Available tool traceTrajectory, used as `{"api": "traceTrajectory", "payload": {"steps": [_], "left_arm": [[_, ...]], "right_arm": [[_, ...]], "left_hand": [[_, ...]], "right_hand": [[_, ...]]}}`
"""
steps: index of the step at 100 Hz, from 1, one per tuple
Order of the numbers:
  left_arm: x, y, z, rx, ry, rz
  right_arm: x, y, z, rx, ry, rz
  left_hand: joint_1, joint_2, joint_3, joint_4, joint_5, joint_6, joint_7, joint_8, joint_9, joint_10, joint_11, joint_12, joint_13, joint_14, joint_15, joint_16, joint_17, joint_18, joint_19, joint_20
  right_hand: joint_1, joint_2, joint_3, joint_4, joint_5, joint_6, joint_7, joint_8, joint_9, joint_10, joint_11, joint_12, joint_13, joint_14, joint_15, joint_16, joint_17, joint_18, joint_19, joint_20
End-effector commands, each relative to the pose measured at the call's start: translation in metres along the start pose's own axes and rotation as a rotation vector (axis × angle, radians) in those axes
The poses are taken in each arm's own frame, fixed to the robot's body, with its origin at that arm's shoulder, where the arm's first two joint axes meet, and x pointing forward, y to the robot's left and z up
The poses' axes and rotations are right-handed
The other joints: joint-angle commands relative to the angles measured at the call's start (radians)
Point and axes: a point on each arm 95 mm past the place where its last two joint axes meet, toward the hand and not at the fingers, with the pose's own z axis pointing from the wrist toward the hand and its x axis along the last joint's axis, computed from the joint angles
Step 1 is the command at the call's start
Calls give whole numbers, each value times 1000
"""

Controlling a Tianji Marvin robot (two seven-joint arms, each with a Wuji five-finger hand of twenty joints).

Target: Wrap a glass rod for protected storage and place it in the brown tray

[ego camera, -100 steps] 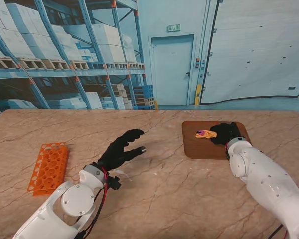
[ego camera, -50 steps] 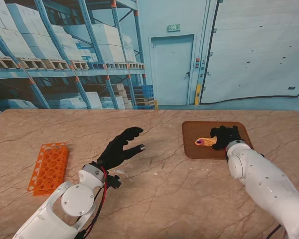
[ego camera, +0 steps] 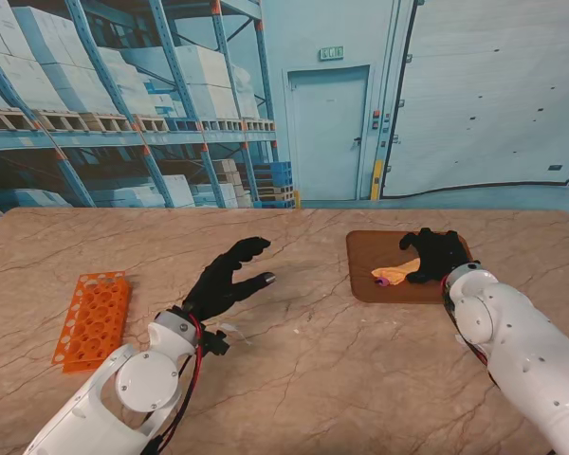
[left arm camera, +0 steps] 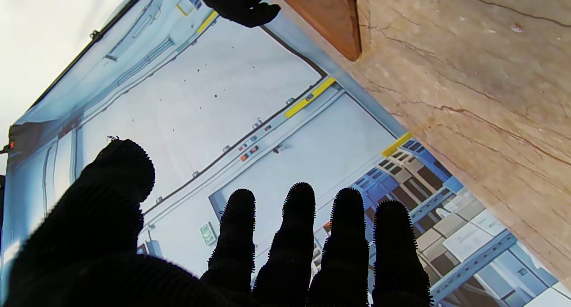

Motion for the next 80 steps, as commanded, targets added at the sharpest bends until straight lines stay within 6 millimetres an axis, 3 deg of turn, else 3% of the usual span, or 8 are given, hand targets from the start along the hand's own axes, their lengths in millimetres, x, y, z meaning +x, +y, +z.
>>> {"api": "traceTrajectory", "payload": {"steps": [1,26,48,54,59,62,67,80], "left_arm": [[-1,0,-1,1,-3,9],[-3,-8,2,5,-13,46],[-7,-16,-3,-43,-3,119],[-8,-18,-6,-56,1,133],[-9,-20,-9,-62,4,139],[-10,-21,-10,-62,9,140],[-10,-23,-12,-60,18,140],[-11,-30,-18,-63,45,138]], "right_arm": [[11,6,-1,-31,40,23],[53,28,-6,-111,164,220],[100,39,-11,-115,274,457],[111,40,-17,-102,308,512],[119,41,-22,-98,333,553],[125,41,-26,-95,350,578],[133,40,-34,-83,378,614],[149,36,-54,-67,435,700]], "left_hand": [[-4,6,-25,-8,21,-3,-30,-7,-7,9,-28,-6,-8,1,-11,5,-13,-35,-7,-17],[-7,-19,-53,-20,37,4,-50,-17,-43,14,-63,-21,-32,-2,-50,-15,-23,-25,-58,-53],[-2,-87,-46,-22,-15,21,-123,-42,-92,7,-93,-31,-44,-11,-92,-29,-22,-14,-140,-66],[-4,-101,-45,-27,-17,16,-128,-44,-101,6,-100,-34,-47,-11,-101,-32,-26,-11,-151,-66],[-11,-110,-41,-39,-10,12,-137,-49,-104,7,-110,-38,-44,-12,-114,-36,-25,-10,-171,-64],[-14,-116,-42,-42,-8,11,-139,-50,-104,8,-111,-39,-43,-10,-117,-37,-24,-8,-175,-63],[-19,-127,-41,-47,-1,9,-141,-51,-100,12,-113,-40,-39,-6,-120,-38,-22,0,-180,-61],[-28,-133,-34,-57,13,4,-150,-55,-91,11,-123,-43,-30,-5,-132,-41,-16,7,-192,-55]], "right_hand": [[-23,15,-25,15,-34,12,-7,-8,-29,-3,-14,-12,-34,-2,-19,-8,-10,-18,-29,28],[-26,43,-72,22,-43,9,-14,-7,-35,-4,-26,-17,-12,-4,-18,-2,2,-11,-41,41],[-40,64,-127,24,-49,3,-31,-8,-35,-9,-39,-22,-9,0,-25,2,3,-9,-58,50],[-45,88,-179,28,-58,-3,-48,-6,-33,-13,-61,-27,-4,6,-42,-1,6,-3,-91,61],[-27,161,-318,51,-60,-11,-60,3,-33,-14,-67,-22,-1,4,-68,-1,12,2,-124,89],[-60,179,-378,69,-62,-18,-65,4,-29,-16,-76,-25,-3,6,-78,0,11,2,-136,97],[-93,174,-362,95,-69,-25,-74,6,-25,-19,-89,-27,-4,7,-86,1,13,2,-153,103],[-124,174,-343,94,-72,-38,-89,10,-2,-28,-122,-30,10,4,-117,-2,24,4,-190,115]]}}
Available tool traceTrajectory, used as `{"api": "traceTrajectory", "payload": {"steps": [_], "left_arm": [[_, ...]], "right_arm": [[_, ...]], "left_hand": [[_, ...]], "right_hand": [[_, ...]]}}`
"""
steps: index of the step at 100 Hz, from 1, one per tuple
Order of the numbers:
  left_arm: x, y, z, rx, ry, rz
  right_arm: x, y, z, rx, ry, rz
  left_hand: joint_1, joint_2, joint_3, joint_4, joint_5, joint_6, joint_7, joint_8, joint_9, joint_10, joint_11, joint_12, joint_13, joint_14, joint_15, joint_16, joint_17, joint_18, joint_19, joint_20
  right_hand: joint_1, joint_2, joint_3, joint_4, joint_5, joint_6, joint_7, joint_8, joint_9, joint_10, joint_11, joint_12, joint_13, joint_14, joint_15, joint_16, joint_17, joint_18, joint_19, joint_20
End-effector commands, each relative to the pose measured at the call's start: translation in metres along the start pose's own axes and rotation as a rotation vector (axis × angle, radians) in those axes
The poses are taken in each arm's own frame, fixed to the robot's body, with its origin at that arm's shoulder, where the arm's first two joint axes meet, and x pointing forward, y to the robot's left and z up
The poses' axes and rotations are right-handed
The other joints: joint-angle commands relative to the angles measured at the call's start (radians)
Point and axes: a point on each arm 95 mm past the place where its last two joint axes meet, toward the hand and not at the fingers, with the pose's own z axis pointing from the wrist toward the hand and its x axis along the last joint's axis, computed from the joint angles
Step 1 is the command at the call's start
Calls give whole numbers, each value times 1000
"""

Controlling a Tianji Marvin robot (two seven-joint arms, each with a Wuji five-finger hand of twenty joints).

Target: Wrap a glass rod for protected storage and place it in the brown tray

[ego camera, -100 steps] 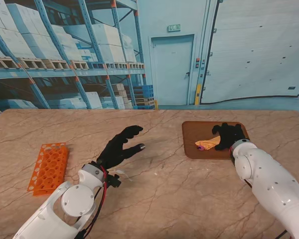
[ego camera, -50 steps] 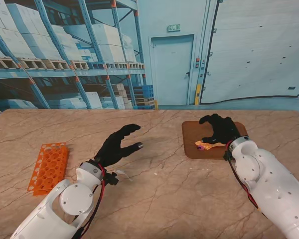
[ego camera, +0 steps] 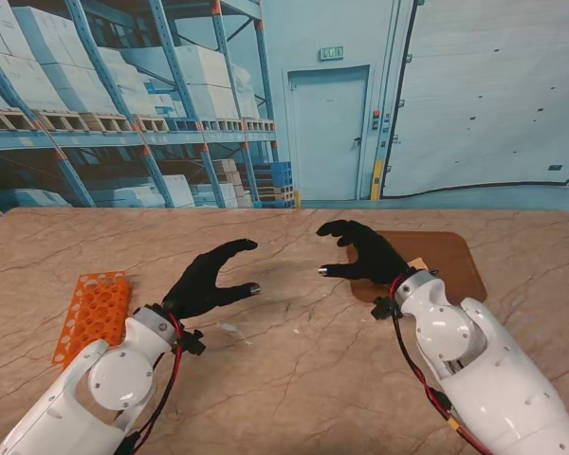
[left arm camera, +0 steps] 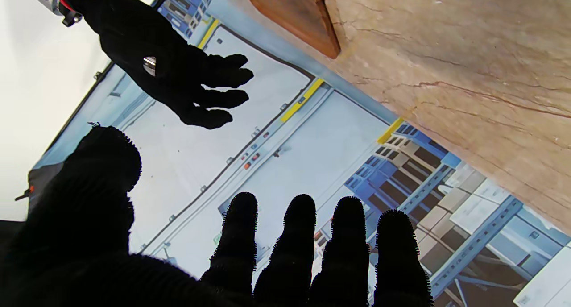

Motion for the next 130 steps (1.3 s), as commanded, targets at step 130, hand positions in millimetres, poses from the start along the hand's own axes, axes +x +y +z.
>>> {"api": "traceTrajectory", "payload": {"steps": [130], "left_arm": [[17,-18,-40,-100,156,-6]], "right_arm": [[59,-39,-70,-100,272,168]], "left_hand": [[-7,-37,-8,-59,111,-23,-110,-11,100,36,-106,-22,85,37,-53,-22,84,71,-83,27]], "right_hand": [[-140,21,33,19,2,-45,-21,36,117,-58,-75,22,92,-40,-65,24,62,-22,-112,98]]}}
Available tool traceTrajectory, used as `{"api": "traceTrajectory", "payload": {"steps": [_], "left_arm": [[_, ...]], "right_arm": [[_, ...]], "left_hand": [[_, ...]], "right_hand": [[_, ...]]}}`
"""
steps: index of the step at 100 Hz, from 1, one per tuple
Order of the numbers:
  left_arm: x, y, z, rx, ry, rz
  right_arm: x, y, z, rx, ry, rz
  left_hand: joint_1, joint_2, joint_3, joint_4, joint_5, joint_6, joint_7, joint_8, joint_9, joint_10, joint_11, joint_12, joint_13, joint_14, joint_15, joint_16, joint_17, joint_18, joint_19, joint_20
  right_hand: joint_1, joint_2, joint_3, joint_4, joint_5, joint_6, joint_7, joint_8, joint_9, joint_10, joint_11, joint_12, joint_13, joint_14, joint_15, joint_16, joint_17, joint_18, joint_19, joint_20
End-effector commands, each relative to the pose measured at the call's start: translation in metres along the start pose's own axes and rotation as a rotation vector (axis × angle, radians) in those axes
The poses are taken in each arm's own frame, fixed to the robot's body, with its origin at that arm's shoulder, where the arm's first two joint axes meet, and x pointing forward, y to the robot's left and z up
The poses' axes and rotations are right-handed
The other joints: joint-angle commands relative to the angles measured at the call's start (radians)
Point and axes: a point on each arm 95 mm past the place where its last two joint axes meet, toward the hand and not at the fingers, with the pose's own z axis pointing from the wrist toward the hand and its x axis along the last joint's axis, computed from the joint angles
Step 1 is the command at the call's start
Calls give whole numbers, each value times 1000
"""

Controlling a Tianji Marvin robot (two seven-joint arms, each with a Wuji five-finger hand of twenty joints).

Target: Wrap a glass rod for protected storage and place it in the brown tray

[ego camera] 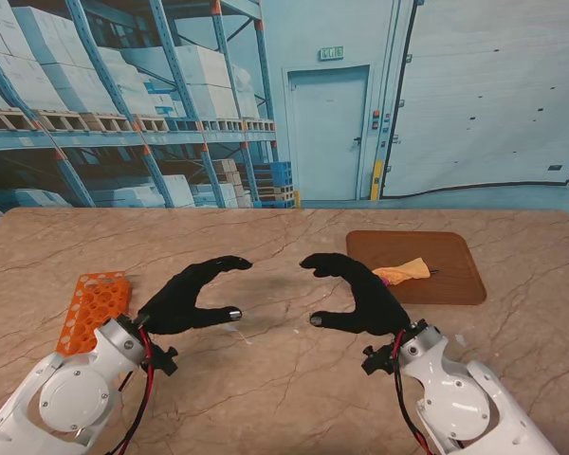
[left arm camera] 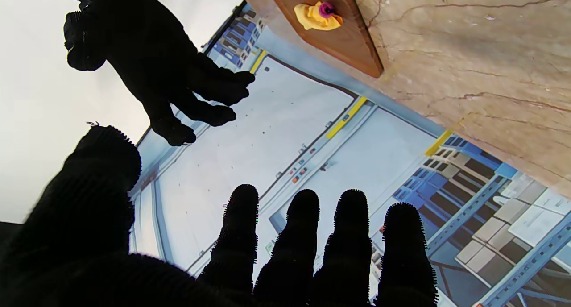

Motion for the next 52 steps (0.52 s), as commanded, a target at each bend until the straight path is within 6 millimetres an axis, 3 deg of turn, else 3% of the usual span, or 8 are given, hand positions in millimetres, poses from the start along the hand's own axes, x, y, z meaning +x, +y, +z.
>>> {"api": "traceTrajectory", "payload": {"steps": [1,52], "left_arm": [[3,4,0,-10,-2,-12],[3,5,0,-3,-12,-4]], "right_arm": [[4,-2,2,-2,8,3],[6,-2,2,-10,3,5]], "left_hand": [[-7,-37,-11,-39,14,-22,-39,-10,21,11,-31,-19,9,10,-20,-10,2,7,-19,15],[0,-25,-21,-38,12,-19,-45,-8,22,10,-35,-17,10,10,-19,-10,4,7,-24,19]], "right_hand": [[-37,22,3,17,-3,-27,-6,8,11,-28,-11,7,12,-30,6,14,0,-10,-33,26],[-48,21,13,16,-1,-27,-7,9,14,-27,-13,9,12,-29,7,15,0,-10,-37,33]]}}
